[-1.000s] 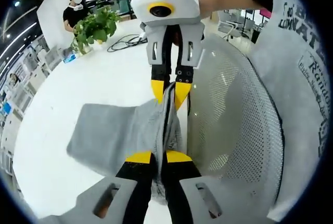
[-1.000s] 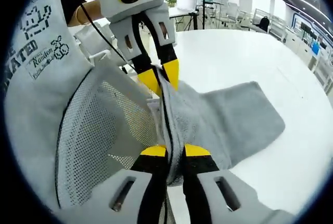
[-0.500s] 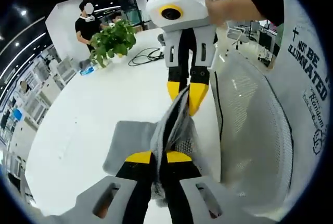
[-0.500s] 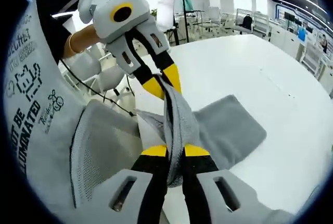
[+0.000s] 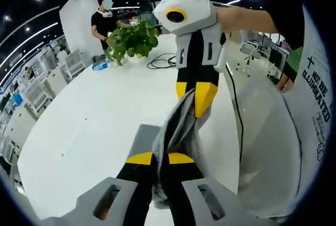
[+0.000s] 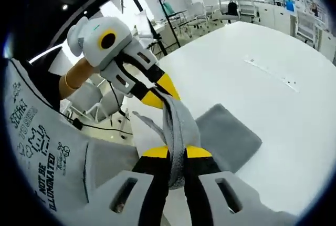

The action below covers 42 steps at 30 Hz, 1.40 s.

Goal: Fold the towel on the table until its edges align and the towel forms a compact rectangular stack.

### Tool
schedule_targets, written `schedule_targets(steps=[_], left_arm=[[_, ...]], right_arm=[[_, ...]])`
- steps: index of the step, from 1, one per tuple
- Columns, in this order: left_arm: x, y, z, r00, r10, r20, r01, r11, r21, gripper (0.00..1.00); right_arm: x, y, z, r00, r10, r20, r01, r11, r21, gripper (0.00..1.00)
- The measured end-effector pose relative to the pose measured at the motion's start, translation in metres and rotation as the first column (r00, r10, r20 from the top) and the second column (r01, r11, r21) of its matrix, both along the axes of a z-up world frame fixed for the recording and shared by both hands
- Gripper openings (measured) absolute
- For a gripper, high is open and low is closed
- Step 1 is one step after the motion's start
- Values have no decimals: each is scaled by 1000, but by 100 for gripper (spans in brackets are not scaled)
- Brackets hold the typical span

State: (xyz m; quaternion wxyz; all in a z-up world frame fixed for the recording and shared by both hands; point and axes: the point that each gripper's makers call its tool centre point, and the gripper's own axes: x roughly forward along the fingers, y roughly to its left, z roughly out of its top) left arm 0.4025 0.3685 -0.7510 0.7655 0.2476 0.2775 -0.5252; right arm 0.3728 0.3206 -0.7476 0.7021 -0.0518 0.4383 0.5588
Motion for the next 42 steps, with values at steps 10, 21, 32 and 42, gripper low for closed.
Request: schedule_targets(steps=[10, 21, 32, 42], left_arm=[[36, -1, -50, 982, 51, -180, -53, 999, -7, 8], [66, -3, -116, 935, 128, -330, -121, 992, 42, 10], [90, 4, -132, 909, 254, -330, -270, 963, -4, 24], [132, 37, -79, 861, 444, -248, -491, 852, -181, 26]], right_arm=[[47, -4, -41, 989, -27, -145, 21, 999, -41, 8], [79, -12, -101, 962, -58, -267, 24, 991, -128, 8], [111, -21, -123, 960, -167, -225, 157, 986, -62, 15], [149, -40, -96, 943, -326, -67, 331, 941, 66, 35]])
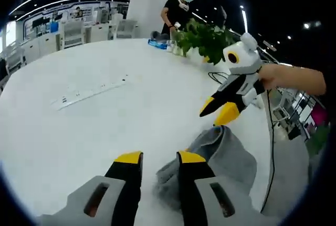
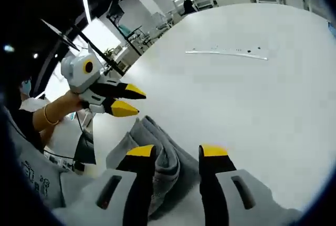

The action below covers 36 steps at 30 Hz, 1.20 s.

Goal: Fold the towel on the table until its edges align and the towel forms a compact rectangular stack.

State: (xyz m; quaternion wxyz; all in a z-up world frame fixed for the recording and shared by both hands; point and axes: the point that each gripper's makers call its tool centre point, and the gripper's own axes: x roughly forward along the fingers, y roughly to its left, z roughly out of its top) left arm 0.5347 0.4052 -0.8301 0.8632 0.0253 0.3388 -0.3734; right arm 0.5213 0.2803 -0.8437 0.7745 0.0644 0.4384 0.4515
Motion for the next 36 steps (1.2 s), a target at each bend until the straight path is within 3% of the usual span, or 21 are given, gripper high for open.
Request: schedule_targets(steps=[6, 14, 17, 19, 25, 28, 36], left_arm=[[-4, 12, 15, 998, 30, 59, -30, 999, 10, 28], [-26, 20, 26, 991, 53, 122, -57, 998, 30, 37], [-35, 23, 31, 987, 78, 144, -81, 997, 12, 39], [-40, 21, 37, 983, 98, 156, -94, 995, -33, 40], [-60, 25, 40, 976, 118, 185, -113, 993, -38, 50], [-71, 27, 38, 972, 142, 185, -136, 990, -48, 55], [-107, 24, 31, 963, 201, 179, -186, 978, -99, 56]], right_arm=[[-3, -9, 10, 999, -31, 25, 31, 1000, 7, 38], [-15, -14, 25, 993, -52, 105, 52, 999, 3, 43], [-19, -19, 33, 985, -80, 154, 79, 997, 16, 45], [-22, -21, 37, 980, -106, 167, 100, 994, 43, 45], [-38, -41, 38, 958, -163, 234, 162, 986, 26, 48], [-54, -49, 36, 954, -193, 229, 190, 981, 35, 47], [-88, -60, 29, 948, -233, 218, 229, 972, 45, 47]])
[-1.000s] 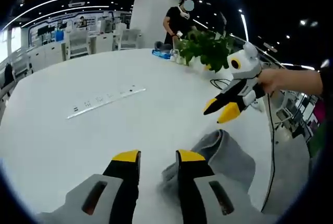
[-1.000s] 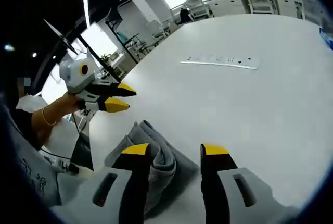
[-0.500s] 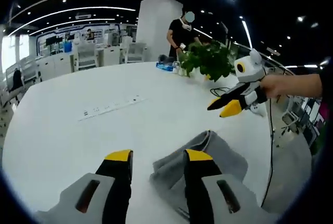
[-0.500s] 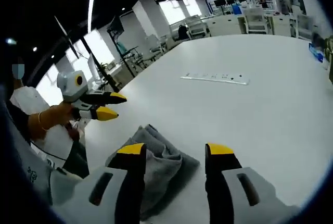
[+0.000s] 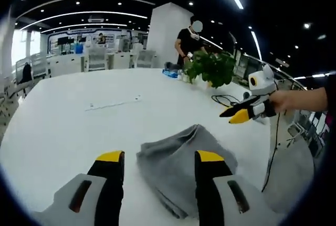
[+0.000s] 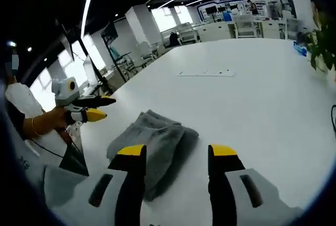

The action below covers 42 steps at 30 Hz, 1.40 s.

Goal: Fold the towel on the table until its edges align and the towel forms a compact rectangular stack.

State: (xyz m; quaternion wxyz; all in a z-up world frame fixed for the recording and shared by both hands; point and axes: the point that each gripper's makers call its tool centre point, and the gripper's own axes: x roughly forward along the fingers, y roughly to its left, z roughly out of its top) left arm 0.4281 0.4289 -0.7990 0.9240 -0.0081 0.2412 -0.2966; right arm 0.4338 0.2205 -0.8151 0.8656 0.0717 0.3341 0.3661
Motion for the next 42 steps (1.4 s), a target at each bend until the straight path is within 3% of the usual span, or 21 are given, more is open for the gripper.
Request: schedule_targets(steps=[8, 11, 18, 22, 26, 29, 32, 38, 42], left_arm=[[-35, 7, -5, 999, 44, 2, -44, 999, -18, 64], [-46, 5, -5, 999, 36, 12, -36, 999, -21, 67], [-75, -6, -6, 999, -4, 33, 3, 1000, 8, 72], [-88, -14, -9, 998, -24, 50, 23, 999, 24, 76], [-99, -22, -15, 1000, 4, 29, -2, 998, -62, 82], [-108, -23, -22, 999, 14, 31, -13, 999, -50, 83], [-117, -24, -26, 999, 19, 28, -17, 998, -61, 84], [-119, -20, -27, 999, 34, 31, -32, 997, -73, 88], [-113, -16, -17, 994, 80, 77, -71, 991, -114, 99]], right_arm=[[-33, -3, 2, 999, -31, 43, 30, 999, 26, 49], [-43, -3, 0, 997, -66, 32, 64, 996, 66, 50], [-77, -4, -8, 994, -102, 37, 99, 992, 79, 60], [-97, -6, -16, 994, -103, 48, 101, 994, 45, 64], [-116, -1, -19, 995, -93, 31, 91, 994, 56, 62], [-127, 3, -21, 995, -86, 58, 84, 996, 34, 64], [-137, 6, -28, 993, -51, 106, 55, 998, -35, 66], [-147, 13, -36, 991, -48, 123, 53, 998, -40, 68], [-142, 14, -30, 980, -67, 187, 78, 996, -53, 83]])
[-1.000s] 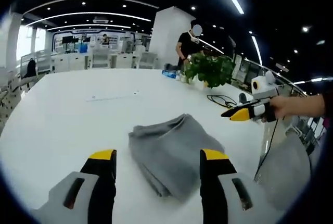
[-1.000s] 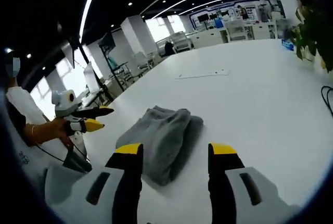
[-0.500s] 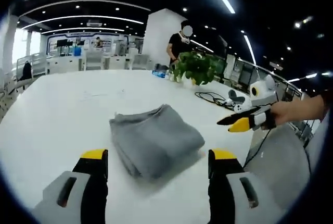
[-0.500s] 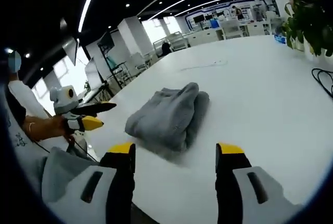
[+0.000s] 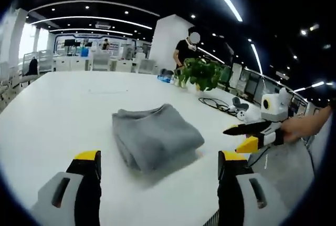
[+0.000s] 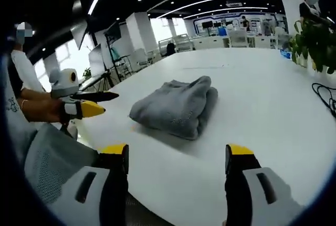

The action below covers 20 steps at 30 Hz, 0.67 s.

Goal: Fold the towel on the table until its edges align and the towel forms a compact rectangular stack.

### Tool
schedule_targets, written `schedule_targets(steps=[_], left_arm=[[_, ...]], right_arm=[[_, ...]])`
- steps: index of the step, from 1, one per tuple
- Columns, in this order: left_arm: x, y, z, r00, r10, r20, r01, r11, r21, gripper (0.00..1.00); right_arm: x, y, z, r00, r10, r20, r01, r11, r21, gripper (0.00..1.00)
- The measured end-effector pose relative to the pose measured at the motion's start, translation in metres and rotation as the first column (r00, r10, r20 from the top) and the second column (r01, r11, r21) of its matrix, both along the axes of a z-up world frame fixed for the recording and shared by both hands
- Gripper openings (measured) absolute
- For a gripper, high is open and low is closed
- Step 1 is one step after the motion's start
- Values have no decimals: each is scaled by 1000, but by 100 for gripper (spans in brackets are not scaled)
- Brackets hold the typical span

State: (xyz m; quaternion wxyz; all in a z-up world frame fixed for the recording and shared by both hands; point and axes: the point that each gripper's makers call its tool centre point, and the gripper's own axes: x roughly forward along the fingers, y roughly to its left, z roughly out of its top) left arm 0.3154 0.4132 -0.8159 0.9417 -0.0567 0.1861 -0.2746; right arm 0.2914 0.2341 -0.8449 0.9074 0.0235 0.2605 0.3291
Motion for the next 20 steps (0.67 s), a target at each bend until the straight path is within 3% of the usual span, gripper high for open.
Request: schedule_targets(steps=[2, 5, 17, 20], left_arm=[[0, -1, 0, 1000, -7, -1, 7, 1000, 4, 99], [0, -4, -3, 1000, -20, -4, 20, 999, 27, 99], [-6, -10, -4, 999, -34, -30, 36, 998, 51, 99], [-7, -10, -7, 998, -37, -47, 39, 998, 54, 99]], right_arm=[[7, -1, 6, 998, 1, 57, 0, 1000, -31, 92], [9, -1, 8, 998, -18, 65, 19, 1000, -18, 99], [5, 1, 1, 1000, -5, 24, 5, 1000, -19, 96], [0, 2, -8, 1000, 5, -28, -5, 1000, -24, 92]])
